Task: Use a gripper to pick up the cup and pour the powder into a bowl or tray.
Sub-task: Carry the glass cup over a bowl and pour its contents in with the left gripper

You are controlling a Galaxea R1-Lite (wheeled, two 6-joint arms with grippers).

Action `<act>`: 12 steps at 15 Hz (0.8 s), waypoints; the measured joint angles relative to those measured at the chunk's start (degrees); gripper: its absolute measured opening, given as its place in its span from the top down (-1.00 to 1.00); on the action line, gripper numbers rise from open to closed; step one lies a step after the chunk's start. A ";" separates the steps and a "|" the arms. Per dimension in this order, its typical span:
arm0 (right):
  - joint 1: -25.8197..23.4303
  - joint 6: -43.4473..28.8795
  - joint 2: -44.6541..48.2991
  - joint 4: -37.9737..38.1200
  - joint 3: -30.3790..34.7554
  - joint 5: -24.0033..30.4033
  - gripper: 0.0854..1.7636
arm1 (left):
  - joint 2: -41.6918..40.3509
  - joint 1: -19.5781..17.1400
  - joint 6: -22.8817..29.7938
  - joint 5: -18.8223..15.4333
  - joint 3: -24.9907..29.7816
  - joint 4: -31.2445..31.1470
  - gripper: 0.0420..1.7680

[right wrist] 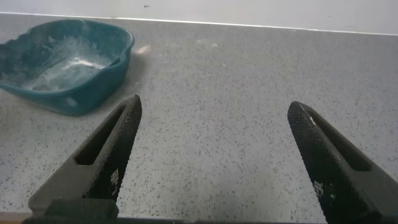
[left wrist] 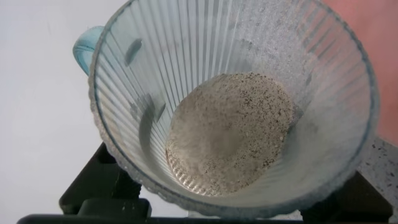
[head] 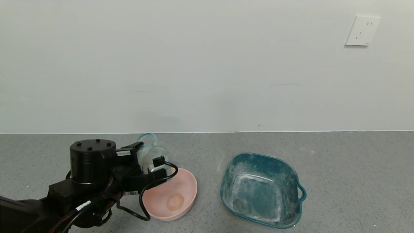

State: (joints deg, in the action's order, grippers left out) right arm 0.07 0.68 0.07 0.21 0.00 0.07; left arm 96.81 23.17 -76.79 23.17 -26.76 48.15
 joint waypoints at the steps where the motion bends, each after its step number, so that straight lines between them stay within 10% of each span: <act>1: 0.00 -0.02 0.00 0.00 0.00 0.00 -0.94 | 0.11 0.11 -0.30 0.30 0.00 0.00 -0.47; 12: 0.00 0.00 0.00 0.00 0.00 -0.02 -0.94 | 0.33 3.91 -4.41 7.08 -0.09 0.22 -0.47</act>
State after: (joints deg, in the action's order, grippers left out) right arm 0.07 0.68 0.07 0.21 0.00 0.05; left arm 97.13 27.09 -81.20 30.26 -26.84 48.37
